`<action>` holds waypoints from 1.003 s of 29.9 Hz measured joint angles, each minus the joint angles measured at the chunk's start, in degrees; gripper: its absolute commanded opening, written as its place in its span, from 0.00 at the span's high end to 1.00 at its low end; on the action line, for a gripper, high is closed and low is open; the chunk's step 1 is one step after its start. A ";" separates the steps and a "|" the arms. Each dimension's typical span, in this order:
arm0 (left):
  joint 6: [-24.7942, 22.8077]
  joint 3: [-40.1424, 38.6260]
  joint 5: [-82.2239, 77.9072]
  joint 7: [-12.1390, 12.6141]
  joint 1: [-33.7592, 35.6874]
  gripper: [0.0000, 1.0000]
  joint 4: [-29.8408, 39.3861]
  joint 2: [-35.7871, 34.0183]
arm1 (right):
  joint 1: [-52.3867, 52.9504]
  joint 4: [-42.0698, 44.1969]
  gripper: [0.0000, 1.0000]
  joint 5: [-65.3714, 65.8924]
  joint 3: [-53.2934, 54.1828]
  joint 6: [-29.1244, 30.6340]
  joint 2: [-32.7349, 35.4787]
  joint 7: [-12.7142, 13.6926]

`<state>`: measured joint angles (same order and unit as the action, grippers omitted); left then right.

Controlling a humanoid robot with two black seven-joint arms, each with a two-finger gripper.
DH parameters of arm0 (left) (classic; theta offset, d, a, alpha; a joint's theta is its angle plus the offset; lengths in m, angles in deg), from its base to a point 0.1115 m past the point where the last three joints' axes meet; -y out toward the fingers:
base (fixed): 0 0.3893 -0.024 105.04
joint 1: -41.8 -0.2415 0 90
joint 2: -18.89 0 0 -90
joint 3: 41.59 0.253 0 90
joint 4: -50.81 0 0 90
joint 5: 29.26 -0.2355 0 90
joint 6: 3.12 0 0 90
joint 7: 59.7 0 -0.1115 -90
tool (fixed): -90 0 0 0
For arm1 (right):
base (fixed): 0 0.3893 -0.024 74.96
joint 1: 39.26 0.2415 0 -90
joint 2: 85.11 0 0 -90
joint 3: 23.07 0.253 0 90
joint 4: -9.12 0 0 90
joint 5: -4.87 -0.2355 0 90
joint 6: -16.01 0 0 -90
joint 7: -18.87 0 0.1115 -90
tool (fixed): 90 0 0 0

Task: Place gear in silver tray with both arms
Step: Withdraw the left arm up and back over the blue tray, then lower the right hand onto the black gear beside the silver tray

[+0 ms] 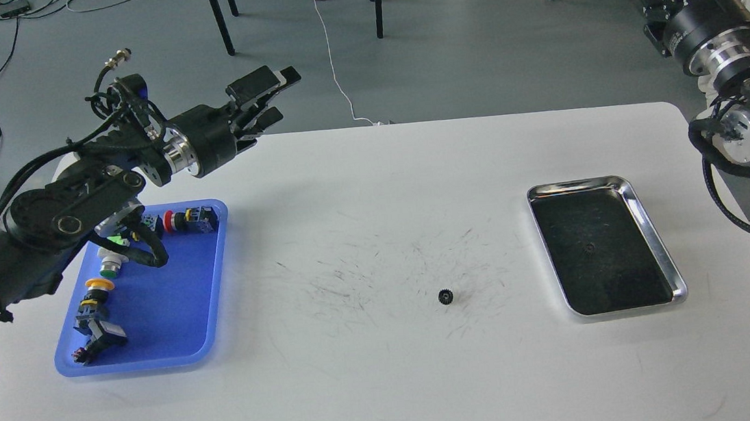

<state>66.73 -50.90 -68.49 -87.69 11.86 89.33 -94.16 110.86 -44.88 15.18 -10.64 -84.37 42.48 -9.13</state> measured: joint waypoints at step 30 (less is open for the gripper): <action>-7.85 -11.29 29.85 4.68 -4.07 0.01 -18.18 -1.24 | 0.59 -5.69 0.04 40.14 -10.86 -0.69 -0.83 0.00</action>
<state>58.87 -62.18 -38.64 -83.01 7.79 71.15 -95.41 111.45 -50.57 55.32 -21.50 -85.06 41.65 -9.13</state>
